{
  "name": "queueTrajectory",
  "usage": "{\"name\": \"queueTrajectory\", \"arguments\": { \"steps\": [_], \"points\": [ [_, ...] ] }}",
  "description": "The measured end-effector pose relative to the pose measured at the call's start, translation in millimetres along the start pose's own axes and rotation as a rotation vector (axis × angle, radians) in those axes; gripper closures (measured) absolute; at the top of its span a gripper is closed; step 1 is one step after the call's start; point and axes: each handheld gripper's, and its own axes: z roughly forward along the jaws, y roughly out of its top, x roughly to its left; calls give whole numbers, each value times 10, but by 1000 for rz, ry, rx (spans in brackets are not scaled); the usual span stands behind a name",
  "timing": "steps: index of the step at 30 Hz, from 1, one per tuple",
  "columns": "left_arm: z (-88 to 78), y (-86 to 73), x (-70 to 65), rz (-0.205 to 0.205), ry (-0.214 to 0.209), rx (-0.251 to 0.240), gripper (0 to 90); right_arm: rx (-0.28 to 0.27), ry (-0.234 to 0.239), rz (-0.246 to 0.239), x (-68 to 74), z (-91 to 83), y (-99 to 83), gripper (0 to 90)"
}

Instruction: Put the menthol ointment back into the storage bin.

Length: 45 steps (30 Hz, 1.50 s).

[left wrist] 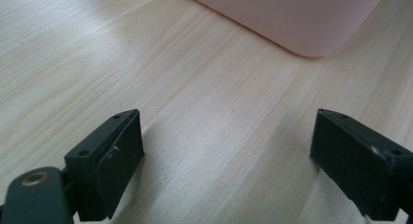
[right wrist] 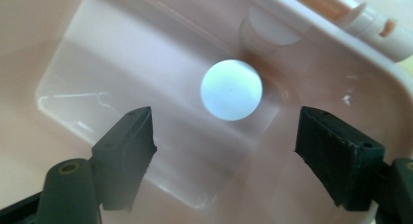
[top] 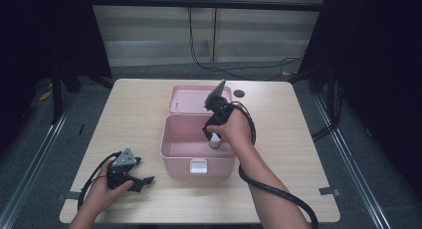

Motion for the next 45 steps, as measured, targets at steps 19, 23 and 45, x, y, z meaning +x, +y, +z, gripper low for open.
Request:
{"name": "queueTrajectory", "arguments": {
  "steps": [19,23,45],
  "points": [
    [-1,0,0,0,0,0,113,-8,51,-99,112,-346,-60,181],
    [-1,0,0,-1,0,-1,113,-20,55,-120,88,-458,-95,185],
    [-1,-1,1,-1,0,-1,113,-50,57,-198,-173,-718,-362,191]
  ]
}}
